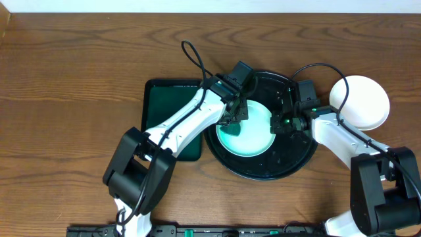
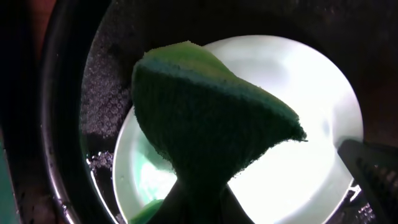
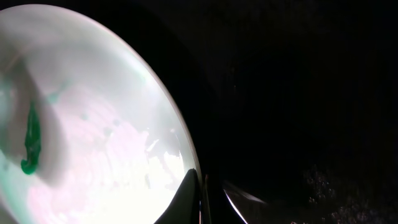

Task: Clean dirty plates on tray and stack at the side
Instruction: 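Scrub the pale-green plate with the sponge while right gripper holds rim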

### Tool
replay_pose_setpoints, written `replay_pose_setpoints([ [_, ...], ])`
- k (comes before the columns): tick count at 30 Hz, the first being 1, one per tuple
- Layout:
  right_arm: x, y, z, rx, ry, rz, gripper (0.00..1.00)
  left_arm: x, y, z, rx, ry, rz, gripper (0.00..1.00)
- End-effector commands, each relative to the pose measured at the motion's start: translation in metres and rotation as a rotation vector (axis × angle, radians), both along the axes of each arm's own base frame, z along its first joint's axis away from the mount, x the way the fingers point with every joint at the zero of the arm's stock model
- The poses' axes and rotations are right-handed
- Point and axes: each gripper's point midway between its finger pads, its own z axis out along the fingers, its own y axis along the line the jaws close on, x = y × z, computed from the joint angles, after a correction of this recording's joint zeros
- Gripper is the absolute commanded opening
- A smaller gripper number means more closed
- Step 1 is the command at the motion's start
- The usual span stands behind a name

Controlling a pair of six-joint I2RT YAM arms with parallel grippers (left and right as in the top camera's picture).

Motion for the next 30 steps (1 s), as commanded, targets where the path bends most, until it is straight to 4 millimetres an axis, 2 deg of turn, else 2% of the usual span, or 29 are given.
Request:
replay_pose_setpoints([
  [1, -0.008, 0.008, -0.001, 0.009, 0.015, 0.015, 0.01, 0.0, 0.006, -0.017, 0.045, 0.018, 0.024, 0.07],
  [14, -0.007, 0.008, -0.001, 0.01, 0.014, 0.015, 0.01, -0.013, 0.004, -0.074, 0.105, 0.128, 0.004, 0.08],
  [22, -0.008, 0.008, -0.001, 0.007, 0.012, 0.023, 0.01, -0.031, -0.007, -0.09, 0.105, 0.183, -0.036, 0.07],
  [30, -0.007, 0.008, -0.001, 0.008, 0.008, 0.022, 0.01, -0.041, -0.016, -0.093, 0.074, 0.218, -0.065, 0.07],
])
